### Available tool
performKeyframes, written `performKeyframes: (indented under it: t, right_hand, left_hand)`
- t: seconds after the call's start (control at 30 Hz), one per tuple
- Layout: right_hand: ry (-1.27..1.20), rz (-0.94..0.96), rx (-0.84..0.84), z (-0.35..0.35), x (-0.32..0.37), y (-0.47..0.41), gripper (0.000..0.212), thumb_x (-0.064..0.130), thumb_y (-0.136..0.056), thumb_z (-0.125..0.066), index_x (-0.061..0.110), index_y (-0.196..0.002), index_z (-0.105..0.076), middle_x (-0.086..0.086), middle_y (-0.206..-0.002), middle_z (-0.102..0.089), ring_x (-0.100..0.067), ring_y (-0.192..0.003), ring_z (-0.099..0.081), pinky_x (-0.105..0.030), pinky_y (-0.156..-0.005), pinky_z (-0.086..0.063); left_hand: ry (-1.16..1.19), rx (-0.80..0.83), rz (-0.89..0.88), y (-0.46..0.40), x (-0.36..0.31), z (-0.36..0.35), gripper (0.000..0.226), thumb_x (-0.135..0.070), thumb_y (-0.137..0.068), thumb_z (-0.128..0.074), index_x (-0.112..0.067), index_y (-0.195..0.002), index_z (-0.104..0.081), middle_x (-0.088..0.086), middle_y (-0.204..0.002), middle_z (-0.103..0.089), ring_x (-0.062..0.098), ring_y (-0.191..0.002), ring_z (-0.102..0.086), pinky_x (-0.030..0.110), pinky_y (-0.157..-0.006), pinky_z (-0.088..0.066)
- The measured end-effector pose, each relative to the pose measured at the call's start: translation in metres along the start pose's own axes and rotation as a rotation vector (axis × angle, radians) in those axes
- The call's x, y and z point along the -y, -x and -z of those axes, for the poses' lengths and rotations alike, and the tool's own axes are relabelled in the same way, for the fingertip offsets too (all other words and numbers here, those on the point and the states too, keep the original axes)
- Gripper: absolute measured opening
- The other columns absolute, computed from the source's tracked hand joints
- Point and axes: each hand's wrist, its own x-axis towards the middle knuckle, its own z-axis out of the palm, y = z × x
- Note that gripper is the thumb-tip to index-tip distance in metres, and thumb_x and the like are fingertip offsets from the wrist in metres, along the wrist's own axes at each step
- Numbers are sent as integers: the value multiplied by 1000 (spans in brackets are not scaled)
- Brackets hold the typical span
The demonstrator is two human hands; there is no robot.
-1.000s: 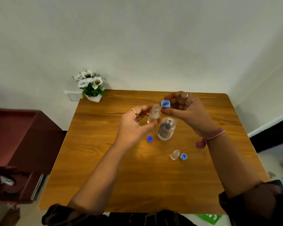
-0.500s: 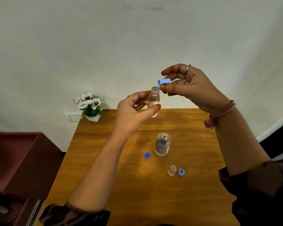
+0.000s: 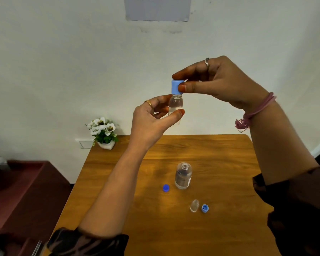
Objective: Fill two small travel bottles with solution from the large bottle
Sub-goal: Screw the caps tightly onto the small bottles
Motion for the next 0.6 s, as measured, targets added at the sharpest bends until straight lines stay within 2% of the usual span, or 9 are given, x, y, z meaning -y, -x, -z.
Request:
performKeyframes:
  t: [0.07,0.17,0.3,0.4,0.6]
  right_hand:
    - [37,16,10,3,4,-1,33,16,-85,-66,20,-118,-60,1,-109,-68,-9,-103,-65,-24,-93,-52]
    - [97,39,15,7,8,-3,32,17,-86,-66,22,-117,-61,-1,-109,-69,-13,-103,-64,-27,-94,-52]
    - [153,42,-20,9,10,-7,25,23,-82,-71,23,-107,-67,13,-94,-67,-1,-84,-64,-13,-78,-51]
    - [176,35,-60,7,9,-10,23,30,-78,-75,22,-99,-69,16,-86,-66,4,-74,-62,-9,-69,-48]
    - [156,34,-59,8,6,-11,24,27,-76,-77,20,-97,-69,14,-87,-68,0,-77,-67,-13,-74,-53]
  left_hand:
    - [13,-11,-6,-2,-3,0,38,-24,-76,-80,-21,-112,-70,-3,-101,-73,15,-95,-67,26,-85,-57]
    - [16,-14,-13,-4,-6,1,36,-22,-76,-80,-22,-111,-70,-1,-102,-73,18,-95,-67,31,-87,-57]
    - [12,-33,-5,-5,-8,-1,37,-24,-75,-81,-23,-111,-69,-1,-103,-73,16,-96,-67,32,-87,-57]
    - [2,-41,2,-6,-8,-3,39,-23,-76,-80,-20,-113,-69,0,-105,-72,17,-98,-66,35,-89,-57]
    - [-17,-51,5,-8,-7,-5,39,-24,-77,-79,-20,-115,-69,-1,-105,-72,17,-98,-66,33,-88,-57]
